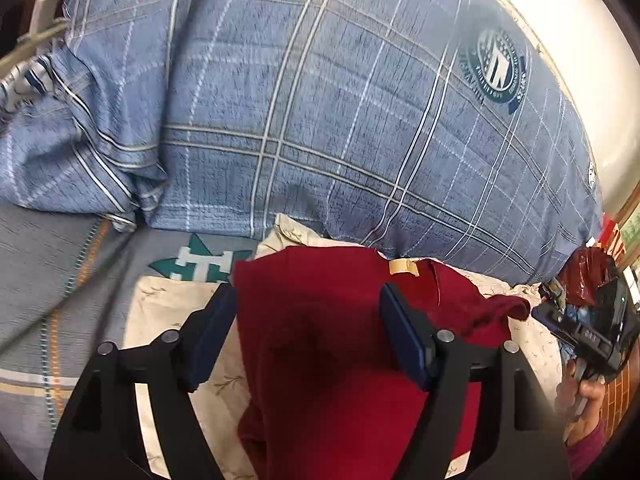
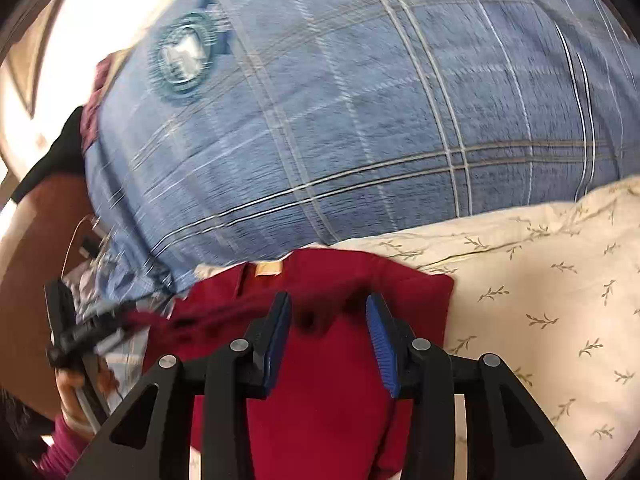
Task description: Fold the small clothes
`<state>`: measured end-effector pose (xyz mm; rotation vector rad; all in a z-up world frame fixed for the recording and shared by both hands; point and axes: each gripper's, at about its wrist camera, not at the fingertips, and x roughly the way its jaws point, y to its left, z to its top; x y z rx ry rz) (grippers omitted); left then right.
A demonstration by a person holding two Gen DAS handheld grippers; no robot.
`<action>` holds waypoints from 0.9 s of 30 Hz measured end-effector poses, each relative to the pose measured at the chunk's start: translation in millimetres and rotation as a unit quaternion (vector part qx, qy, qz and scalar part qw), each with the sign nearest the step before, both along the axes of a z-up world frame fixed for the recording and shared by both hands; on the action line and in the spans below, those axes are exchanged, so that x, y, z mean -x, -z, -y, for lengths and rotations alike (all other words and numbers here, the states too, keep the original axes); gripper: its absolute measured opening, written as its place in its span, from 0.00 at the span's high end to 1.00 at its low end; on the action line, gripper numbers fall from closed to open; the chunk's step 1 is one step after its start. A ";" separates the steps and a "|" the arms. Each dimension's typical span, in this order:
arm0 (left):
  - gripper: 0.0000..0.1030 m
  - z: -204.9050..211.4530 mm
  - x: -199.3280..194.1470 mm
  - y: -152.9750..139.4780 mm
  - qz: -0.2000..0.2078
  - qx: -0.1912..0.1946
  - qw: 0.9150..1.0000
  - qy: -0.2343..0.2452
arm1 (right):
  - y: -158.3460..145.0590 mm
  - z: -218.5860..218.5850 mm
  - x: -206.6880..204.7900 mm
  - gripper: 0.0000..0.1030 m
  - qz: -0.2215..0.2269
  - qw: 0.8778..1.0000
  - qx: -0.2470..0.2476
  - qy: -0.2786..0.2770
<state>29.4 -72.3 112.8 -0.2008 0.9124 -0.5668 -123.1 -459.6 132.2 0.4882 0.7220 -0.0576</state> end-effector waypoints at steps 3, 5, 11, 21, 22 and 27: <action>0.29 -1.2 8.6 -1.5 0.006 0.001 1.000 0.007 | 0.3 -23.0 -3.8 0.62 -0.003 0.999 0.013 -0.039; 0.29 3.5 12.1 3.0 0.006 -0.011 1.000 0.012 | 8.9 -35.7 -21.0 0.63 -0.024 0.998 0.038 -0.047; 0.29 29.7 -7.7 45.4 -0.029 -0.096 0.995 -0.007 | 42.6 -27.1 -86.9 0.62 -0.066 0.992 0.108 0.015; 0.29 12.4 -1.2 46.7 -0.020 -0.116 0.993 -0.010 | 32.4 -15.2 -64.6 0.62 -0.071 0.992 0.101 0.028; 0.29 7.8 4.6 42.5 -0.014 -0.112 0.994 -0.009 | 27.8 -16.1 -53.2 0.60 -0.076 0.991 0.106 0.027; 0.29 -10.1 43.0 35.3 0.007 -0.122 0.992 -0.020 | 43.9 -26.9 -36.9 0.65 -0.117 0.985 0.125 0.008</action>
